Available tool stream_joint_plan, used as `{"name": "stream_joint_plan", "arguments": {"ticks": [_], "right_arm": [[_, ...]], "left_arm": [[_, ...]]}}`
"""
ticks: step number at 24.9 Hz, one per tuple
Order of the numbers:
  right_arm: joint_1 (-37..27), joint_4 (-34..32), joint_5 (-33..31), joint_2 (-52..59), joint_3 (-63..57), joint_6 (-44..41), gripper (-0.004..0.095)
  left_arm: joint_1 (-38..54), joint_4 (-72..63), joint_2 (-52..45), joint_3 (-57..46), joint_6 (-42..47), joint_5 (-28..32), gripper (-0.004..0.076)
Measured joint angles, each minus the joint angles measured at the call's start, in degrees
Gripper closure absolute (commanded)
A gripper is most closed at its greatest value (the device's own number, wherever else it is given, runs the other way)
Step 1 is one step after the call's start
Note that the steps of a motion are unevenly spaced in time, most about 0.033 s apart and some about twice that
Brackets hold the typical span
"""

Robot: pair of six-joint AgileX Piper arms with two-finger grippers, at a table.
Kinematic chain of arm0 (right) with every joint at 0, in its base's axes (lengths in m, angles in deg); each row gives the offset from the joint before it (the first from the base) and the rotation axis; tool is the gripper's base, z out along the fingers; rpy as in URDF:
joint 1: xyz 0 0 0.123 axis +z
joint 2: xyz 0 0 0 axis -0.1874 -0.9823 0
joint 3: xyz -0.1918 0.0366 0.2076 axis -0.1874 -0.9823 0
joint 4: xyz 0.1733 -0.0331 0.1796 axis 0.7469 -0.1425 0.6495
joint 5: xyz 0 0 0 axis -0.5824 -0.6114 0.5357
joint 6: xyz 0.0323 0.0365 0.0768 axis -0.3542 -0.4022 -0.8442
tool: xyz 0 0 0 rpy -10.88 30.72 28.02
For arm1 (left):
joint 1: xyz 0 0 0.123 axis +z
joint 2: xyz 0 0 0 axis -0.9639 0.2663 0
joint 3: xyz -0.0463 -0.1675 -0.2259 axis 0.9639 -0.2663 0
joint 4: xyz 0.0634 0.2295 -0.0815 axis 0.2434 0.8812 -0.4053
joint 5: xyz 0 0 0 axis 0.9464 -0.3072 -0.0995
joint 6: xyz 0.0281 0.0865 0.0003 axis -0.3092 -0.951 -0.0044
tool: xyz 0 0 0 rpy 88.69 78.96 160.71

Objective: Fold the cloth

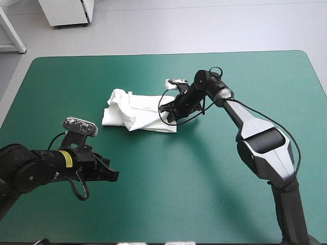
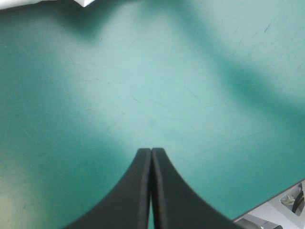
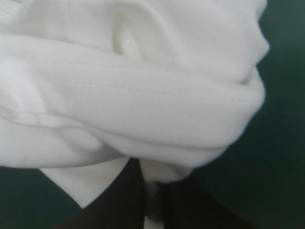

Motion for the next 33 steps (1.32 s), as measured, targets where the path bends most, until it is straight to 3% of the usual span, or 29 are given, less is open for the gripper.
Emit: {"name": "stream_joint_plan", "arguments": {"ticks": [3, 7, 13, 23, 33], "right_arm": [[0.0, -1.3, -1.1, 0.0, 0.1, -0.9, 0.0921], [-0.9, -8.8, -3.1, 1.5, 0.1, -3.9, 0.0925], [-11.5, -20.1, -4.0, 7.6, -6.9, -4.2, 0.0925], [-28.4, -24.5, -4.0, 17.8, -19.8, -3.6, 0.0925], [-42.9, -27.8, -4.2, 21.4, -23.6, -3.5, 0.0925]], "left_arm": [[0.0, 0.0, 0.0, 0.0, 0.0, 0.0, 0.0733], [0.0, -0.2, 0.0, 0.0, 0.0, 0.0, 0.0733], [0.0, -0.5, 0.0, 0.0, 0.0, -0.8, 0.0733], [0.0, -0.5, 0.0, 0.0, 0.0, -0.9, 0.0733], [0.0, 0.0, 0.0, 0.0, 0.0, -0.9, 0.0733]]}}
